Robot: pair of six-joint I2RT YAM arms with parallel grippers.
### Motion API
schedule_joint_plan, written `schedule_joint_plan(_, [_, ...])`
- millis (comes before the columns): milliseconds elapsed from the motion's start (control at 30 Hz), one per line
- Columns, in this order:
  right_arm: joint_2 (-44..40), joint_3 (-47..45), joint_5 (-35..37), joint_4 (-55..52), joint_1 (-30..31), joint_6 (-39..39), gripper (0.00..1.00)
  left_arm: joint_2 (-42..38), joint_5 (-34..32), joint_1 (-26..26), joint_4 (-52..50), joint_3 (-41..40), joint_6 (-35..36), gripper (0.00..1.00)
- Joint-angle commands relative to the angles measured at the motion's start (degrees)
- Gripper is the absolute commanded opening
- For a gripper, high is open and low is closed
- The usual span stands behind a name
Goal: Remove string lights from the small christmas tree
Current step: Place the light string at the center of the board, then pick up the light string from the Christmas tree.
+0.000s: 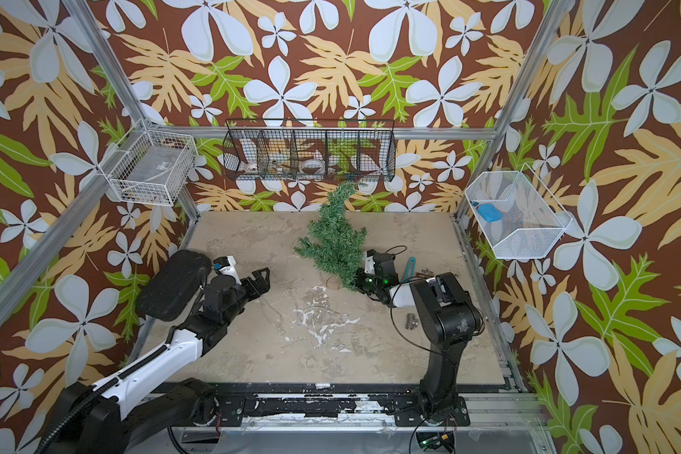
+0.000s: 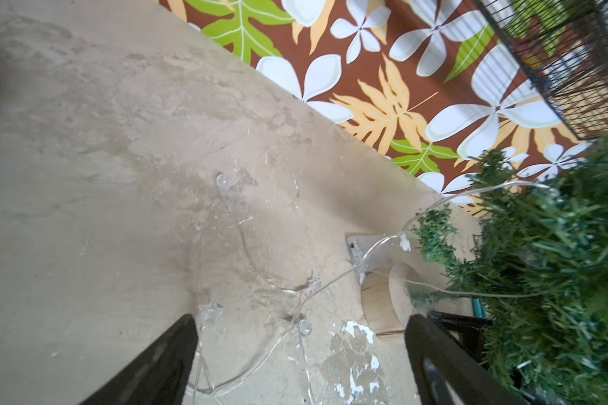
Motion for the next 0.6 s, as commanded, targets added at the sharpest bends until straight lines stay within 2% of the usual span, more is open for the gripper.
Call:
schedule_joint_plan(0, [1.31,-0.73,4.97,-10.75,-0.04,-1.29,0.40,3.57,8.78,0.05,11.14,1.77,6.47,0.90])
schedule_joint_plan(100, [1.41,-0.88,4.50,-10.40,-0.21,-1.16,0.40,9.56,14.95,0.07,16.50,4.94,10.90,0.82])
schedule_joint_plan(300, [1.12,-1.34,3.90,-9.80,-0.37,-1.16,0.40,17.31,19.90,0.07,25.14,9.07,19.65,0.77])
schedule_joint_plan(433, [0.94,-1.69,3.28,-9.39,-0.36,-1.06,0.40,20.47,23.20,0.32,25.93,12.55,20.90,0.70])
schedule_joint_plan(567, [0.44,-2.39,3.32,-8.86,-0.43,-1.16,0.40,23.03,23.61,0.40,24.54,15.77,22.60,0.66])
